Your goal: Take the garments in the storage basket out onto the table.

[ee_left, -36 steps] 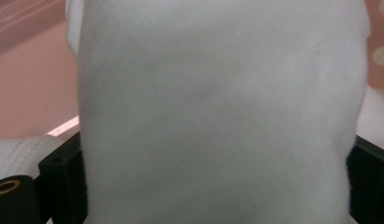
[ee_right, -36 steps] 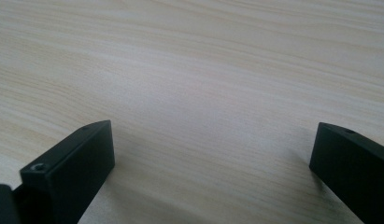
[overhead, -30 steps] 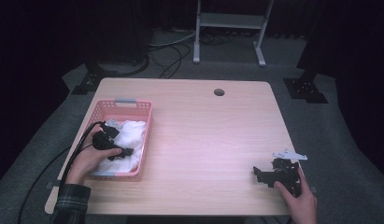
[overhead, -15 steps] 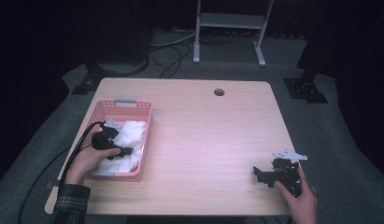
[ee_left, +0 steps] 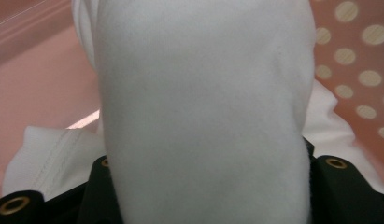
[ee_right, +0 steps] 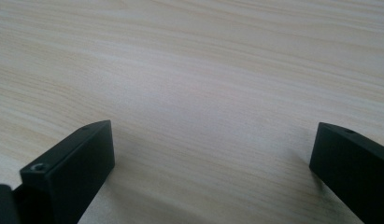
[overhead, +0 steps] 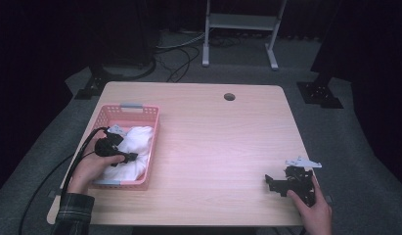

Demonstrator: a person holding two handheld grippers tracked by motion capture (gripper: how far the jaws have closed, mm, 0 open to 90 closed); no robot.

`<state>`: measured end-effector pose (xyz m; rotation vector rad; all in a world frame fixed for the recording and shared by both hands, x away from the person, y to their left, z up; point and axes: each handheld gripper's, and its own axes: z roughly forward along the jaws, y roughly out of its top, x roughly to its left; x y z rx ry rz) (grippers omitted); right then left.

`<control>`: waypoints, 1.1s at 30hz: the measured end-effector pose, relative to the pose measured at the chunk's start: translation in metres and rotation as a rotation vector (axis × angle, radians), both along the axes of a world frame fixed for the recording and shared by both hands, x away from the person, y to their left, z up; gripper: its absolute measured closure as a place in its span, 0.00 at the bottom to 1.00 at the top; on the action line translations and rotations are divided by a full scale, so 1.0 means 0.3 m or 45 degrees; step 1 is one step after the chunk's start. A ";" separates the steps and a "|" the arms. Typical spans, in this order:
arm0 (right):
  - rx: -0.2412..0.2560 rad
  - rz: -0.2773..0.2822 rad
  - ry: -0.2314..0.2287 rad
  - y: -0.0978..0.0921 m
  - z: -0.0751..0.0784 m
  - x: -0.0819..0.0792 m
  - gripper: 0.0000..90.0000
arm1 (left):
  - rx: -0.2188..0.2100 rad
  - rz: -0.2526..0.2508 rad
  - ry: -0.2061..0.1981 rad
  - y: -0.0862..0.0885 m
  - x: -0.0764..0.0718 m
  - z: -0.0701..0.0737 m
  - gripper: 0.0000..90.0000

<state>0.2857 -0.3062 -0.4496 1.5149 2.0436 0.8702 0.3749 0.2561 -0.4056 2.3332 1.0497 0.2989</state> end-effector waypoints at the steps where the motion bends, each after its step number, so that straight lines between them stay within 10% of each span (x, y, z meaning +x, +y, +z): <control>1: 0.000 0.000 0.000 0.000 0.000 0.000 0.00 | 0.004 -0.001 0.006 -0.001 -0.001 0.004 0.54; 21: 0.000 0.000 0.000 0.000 0.000 0.000 0.00 | 0.002 0.091 0.042 0.000 -0.004 0.037 0.59; 33: 0.000 0.000 0.000 0.000 0.000 0.000 0.00 | -0.188 0.142 -0.081 0.023 -0.016 0.087 0.59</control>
